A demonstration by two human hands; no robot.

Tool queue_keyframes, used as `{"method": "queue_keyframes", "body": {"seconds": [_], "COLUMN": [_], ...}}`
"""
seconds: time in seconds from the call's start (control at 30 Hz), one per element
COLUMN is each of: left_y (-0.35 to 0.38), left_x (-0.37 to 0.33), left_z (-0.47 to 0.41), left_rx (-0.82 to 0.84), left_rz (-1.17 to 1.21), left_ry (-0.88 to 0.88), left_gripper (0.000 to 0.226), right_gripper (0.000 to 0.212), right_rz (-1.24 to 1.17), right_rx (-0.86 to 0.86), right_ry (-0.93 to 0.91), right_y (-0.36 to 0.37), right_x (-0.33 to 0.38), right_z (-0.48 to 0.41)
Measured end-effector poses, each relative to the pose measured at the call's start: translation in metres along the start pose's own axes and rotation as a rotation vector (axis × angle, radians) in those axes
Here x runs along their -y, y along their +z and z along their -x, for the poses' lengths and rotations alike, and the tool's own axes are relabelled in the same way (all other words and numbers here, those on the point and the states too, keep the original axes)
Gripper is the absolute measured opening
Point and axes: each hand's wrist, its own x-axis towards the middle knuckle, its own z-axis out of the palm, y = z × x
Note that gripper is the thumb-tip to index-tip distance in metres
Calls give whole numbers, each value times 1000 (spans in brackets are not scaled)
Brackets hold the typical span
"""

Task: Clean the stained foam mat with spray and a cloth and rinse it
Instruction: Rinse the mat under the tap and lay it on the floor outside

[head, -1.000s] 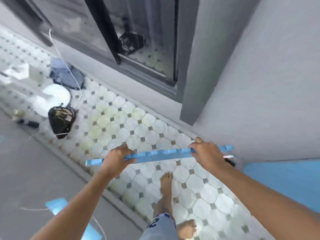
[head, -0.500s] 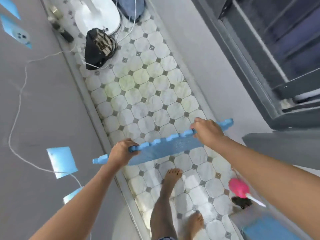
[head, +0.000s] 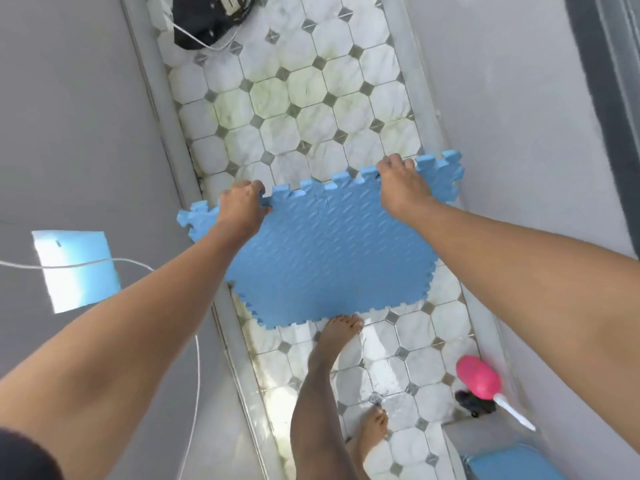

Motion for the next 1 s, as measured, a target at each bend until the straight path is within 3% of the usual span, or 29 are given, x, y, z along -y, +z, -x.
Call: {"method": "queue_keyframes", "body": {"seconds": [0.17,0.33,0.47,0.63,1.0], "left_y": [16,17,15,30,137], "left_x": [-1,-2,-21,-63,-244], "left_z": [-15,-24,-16,28,197], "left_rx": [0,76,87,92,413], "left_rz": [-124,-199,-196,-101,-64], "left_ry": [32,18,6,134,551], "left_gripper": [40,71,77,72,60], "right_gripper": [69,85,79,70,38], "right_rz": [-75,-177,-279,-466,-1041], "right_rx": [16,53,42,15,-105], "right_ry": [19,45,64,124,753], "right_y": [15,19,33,66,181], "right_x": [-6,-1,-3,-18,-99], "right_z": [-13,-16,3,68,325]}}
